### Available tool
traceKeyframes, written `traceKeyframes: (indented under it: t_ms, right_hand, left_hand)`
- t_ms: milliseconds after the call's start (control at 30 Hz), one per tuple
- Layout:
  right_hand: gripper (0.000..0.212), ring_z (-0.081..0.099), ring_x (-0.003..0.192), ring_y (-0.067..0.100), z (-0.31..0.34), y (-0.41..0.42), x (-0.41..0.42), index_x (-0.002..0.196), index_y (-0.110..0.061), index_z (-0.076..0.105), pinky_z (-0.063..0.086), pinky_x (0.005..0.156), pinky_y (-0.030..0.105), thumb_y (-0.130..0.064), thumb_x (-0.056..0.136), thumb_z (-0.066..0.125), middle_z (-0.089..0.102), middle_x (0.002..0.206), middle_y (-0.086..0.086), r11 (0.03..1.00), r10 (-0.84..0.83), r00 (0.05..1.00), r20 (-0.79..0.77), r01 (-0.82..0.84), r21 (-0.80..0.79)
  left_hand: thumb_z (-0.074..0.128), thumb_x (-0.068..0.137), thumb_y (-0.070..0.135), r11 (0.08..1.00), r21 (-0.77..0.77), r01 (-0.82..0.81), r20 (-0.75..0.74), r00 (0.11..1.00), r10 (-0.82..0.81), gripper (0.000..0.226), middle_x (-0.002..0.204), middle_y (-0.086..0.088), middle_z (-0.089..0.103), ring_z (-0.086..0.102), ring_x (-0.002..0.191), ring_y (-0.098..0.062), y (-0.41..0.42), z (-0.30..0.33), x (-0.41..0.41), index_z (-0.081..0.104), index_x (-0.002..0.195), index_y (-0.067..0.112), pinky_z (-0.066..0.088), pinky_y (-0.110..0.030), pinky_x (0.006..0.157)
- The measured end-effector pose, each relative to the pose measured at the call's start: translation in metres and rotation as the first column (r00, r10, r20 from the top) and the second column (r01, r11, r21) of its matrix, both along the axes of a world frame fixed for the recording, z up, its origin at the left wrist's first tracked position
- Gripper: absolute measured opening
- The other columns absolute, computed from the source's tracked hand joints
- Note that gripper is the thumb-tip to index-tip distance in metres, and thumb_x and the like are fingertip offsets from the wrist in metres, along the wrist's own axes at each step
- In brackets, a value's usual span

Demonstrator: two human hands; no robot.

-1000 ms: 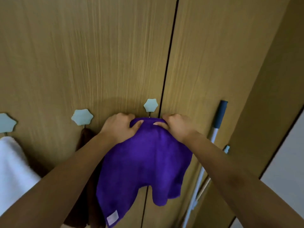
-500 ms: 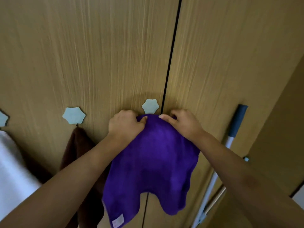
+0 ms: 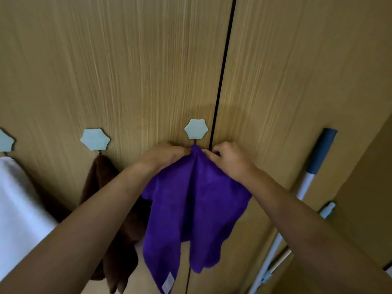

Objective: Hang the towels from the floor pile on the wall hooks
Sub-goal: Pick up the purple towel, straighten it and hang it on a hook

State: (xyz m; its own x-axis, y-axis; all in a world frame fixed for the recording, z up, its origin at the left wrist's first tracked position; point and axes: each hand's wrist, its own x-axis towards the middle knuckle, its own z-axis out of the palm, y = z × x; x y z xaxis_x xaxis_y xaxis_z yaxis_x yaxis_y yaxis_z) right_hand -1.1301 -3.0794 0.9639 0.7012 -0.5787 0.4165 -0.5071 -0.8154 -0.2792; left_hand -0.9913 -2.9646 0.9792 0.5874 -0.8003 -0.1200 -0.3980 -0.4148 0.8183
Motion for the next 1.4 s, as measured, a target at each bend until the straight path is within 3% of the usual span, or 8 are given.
traceKeyframes:
  t_ms: [200, 367, 567, 700, 867, 1100, 1233, 1400]
  right_hand:
    - [0.047, 0.063, 0.076, 0.024, -0.009, 0.021, 0.007, 0.083, -0.012, 0.063, 0.043, 0.064, 0.032, -0.047, 0.098, 0.035, 0.067, 0.081, 0.007, 0.962, -0.152, 0.988, -0.004, 0.147, -0.23]
    - [0.04, 0.058, 0.09, 0.025, -0.007, 0.027, 0.009, 0.093, -0.009, 0.062, 0.042, 0.071, 0.033, -0.043, 0.097, 0.041, 0.062, 0.094, 0.008, 0.949, -0.167, 0.984, 0.055, 0.176, -0.262]
    - [0.027, 0.054, 0.063, 0.017, -0.009, 0.03, 0.007, 0.081, -0.013, 0.054, 0.043, 0.057, 0.032, -0.039, 0.091, 0.055, 0.055, 0.07, -0.001, 0.991, -0.115, 0.965, 0.237, 0.129, -0.044]
    - [0.021, 0.054, 0.057, 0.014, -0.011, 0.035, 0.011, 0.079, -0.01, 0.06, 0.042, 0.053, 0.026, -0.026, 0.091, 0.058, 0.058, 0.062, 0.002, 0.978, -0.065, 0.935, 0.347, -0.009, 0.207]
    - [0.027, 0.064, 0.074, 0.029, -0.013, 0.037, 0.008, 0.088, -0.006, 0.067, 0.051, 0.067, 0.04, -0.026, 0.095, 0.05, 0.068, 0.079, 0.015, 0.929, -0.037, 0.943, 0.331, -0.089, 0.359]
    - [0.013, 0.063, 0.084, 0.016, -0.017, 0.049, -0.007, 0.101, -0.026, 0.058, 0.05, 0.075, 0.032, -0.027, 0.093, 0.048, 0.067, 0.091, -0.002, 0.835, 0.039, 0.971, 0.238, -0.162, 0.526]
    - [0.02, 0.062, 0.086, 0.016, -0.021, 0.054, -0.009, 0.109, -0.029, 0.05, 0.05, 0.076, 0.032, -0.021, 0.091, 0.051, 0.064, 0.097, 0.0, 0.829, 0.058, 0.975, 0.217, -0.168, 0.533]
    - [0.025, 0.06, 0.079, 0.012, -0.036, 0.056, -0.008, 0.112, -0.022, 0.053, 0.048, 0.066, 0.021, -0.01, 0.09, 0.05, 0.063, 0.094, 0.0, 0.633, 0.036, 0.95, 0.311, -0.263, 0.728]
  left_hand:
    - [0.053, 0.091, 0.035, 0.993, -0.095, -0.069, 0.281, 0.955, 0.093, 0.045, 0.053, 0.0, 0.047, 0.044, 0.052, -0.013, 0.002, -0.024, -0.015, 0.046, 0.052, 0.013, 0.031, -0.025, 0.049]
    - [0.047, 0.094, 0.039, 0.965, -0.248, -0.08, 0.467, 0.863, 0.191, 0.041, 0.058, -0.001, 0.052, 0.052, 0.058, -0.017, 0.005, -0.034, -0.027, 0.055, 0.063, 0.013, 0.031, -0.025, 0.047]
    - [0.042, 0.099, 0.03, 0.955, -0.297, -0.019, 0.759, 0.603, 0.248, 0.025, 0.082, 0.0, 0.051, 0.054, 0.074, -0.019, 0.01, -0.026, -0.032, 0.058, 0.091, 0.012, 0.032, -0.027, 0.057]
    - [0.047, 0.096, 0.017, 0.923, -0.381, 0.061, 0.589, 0.785, 0.191, 0.023, 0.064, 0.005, 0.044, 0.045, 0.058, -0.013, 0.008, -0.029, -0.025, 0.05, 0.074, 0.01, 0.029, -0.019, 0.047]
    - [0.05, 0.094, 0.019, 0.896, -0.442, 0.041, 0.371, 0.918, 0.141, 0.02, 0.061, 0.005, 0.051, 0.044, 0.052, -0.004, 0.017, -0.033, -0.028, 0.058, 0.078, 0.011, 0.039, -0.008, 0.049]
    - [0.063, 0.086, 0.016, 0.914, -0.358, 0.19, 0.368, 0.928, -0.048, 0.028, 0.086, 0.01, 0.054, 0.051, 0.073, -0.001, 0.027, -0.05, -0.039, 0.056, 0.112, 0.008, 0.041, -0.003, 0.059]
    - [0.061, 0.086, 0.015, 0.94, -0.3, 0.164, 0.401, 0.916, -0.032, 0.019, 0.078, 0.009, 0.05, 0.047, 0.065, -0.002, 0.025, -0.058, -0.041, 0.045, 0.098, 0.014, 0.041, -0.006, 0.054]
    - [0.051, 0.088, 0.011, 0.937, -0.346, 0.053, 0.003, 0.998, -0.055, 0.012, 0.082, 0.002, 0.057, 0.053, 0.073, -0.008, 0.022, -0.062, -0.039, 0.051, 0.1, 0.013, 0.042, -0.018, 0.058]
